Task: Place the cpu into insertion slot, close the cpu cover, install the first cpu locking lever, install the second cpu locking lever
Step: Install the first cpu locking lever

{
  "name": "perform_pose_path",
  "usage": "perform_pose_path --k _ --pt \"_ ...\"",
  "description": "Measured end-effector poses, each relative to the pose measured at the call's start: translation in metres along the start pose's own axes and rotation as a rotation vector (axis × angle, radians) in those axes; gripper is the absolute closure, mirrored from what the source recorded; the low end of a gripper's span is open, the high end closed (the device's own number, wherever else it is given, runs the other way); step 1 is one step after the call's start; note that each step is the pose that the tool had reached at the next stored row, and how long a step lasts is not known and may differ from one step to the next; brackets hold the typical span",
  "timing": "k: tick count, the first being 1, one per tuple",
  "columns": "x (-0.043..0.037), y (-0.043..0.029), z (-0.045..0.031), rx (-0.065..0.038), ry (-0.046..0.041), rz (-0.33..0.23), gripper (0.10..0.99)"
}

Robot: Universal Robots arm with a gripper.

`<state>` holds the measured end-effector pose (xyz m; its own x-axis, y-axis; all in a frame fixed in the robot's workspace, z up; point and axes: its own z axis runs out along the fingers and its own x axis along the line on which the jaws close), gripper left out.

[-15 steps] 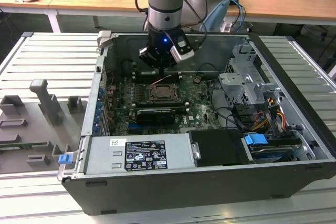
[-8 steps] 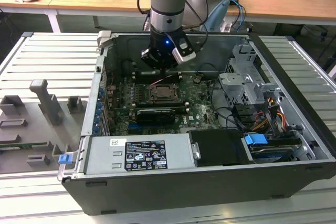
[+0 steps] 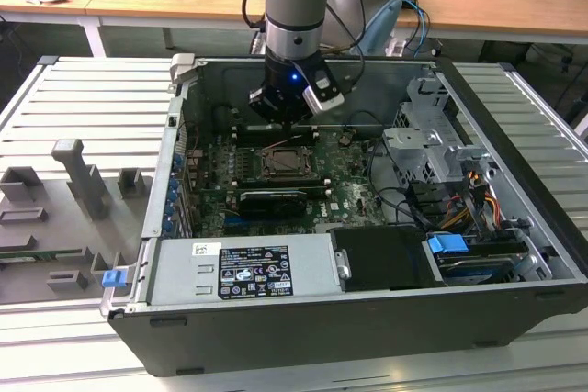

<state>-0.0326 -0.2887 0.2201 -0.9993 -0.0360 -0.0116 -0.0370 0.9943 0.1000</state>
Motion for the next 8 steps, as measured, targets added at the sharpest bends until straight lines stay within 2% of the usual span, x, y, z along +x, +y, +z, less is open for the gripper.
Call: perform_pose_path --k 8 --pt "-0.0002 -0.0003 0.0028 0.000 0.0000 0.000 0.980"
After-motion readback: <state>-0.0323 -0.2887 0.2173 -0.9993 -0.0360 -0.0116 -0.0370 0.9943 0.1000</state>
